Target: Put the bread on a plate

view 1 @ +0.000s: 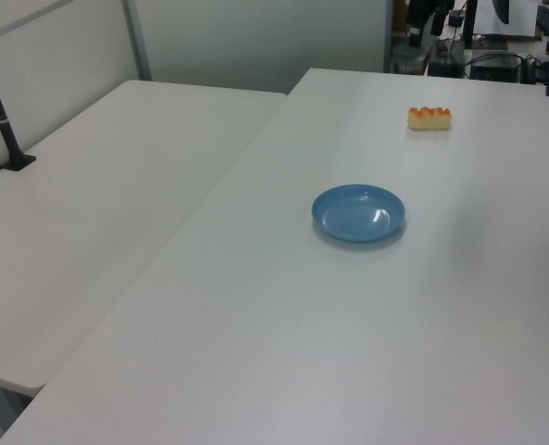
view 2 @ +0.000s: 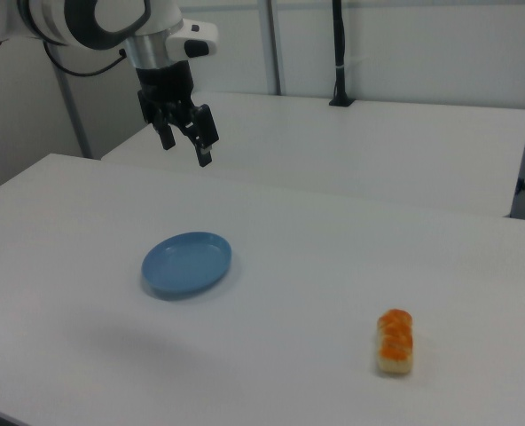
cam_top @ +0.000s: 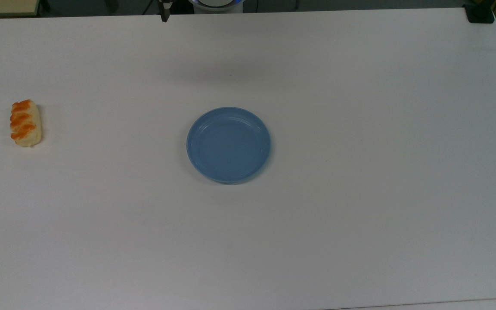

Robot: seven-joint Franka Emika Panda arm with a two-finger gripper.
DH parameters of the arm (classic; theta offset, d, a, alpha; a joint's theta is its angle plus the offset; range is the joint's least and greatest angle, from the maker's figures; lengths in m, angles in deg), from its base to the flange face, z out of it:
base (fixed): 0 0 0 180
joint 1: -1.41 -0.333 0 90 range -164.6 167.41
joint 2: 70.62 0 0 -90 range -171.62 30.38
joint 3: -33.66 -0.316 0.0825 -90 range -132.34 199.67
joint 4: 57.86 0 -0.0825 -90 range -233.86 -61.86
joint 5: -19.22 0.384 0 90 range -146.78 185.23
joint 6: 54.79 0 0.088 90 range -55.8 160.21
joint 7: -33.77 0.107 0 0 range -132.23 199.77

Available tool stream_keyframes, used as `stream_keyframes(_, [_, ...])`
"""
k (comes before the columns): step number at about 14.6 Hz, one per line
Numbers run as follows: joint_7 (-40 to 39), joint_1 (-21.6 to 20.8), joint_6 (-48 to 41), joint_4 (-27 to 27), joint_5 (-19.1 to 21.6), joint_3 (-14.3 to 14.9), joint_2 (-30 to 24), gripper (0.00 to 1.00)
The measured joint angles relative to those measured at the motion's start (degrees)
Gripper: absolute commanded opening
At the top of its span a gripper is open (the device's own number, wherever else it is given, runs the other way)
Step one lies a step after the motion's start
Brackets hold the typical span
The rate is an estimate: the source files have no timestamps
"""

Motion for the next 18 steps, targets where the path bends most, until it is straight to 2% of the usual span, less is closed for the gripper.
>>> stream_keyframes(18, [-2.0,-0.8,0.0,-0.5,-0.1,-0.3,0.3,1.0])
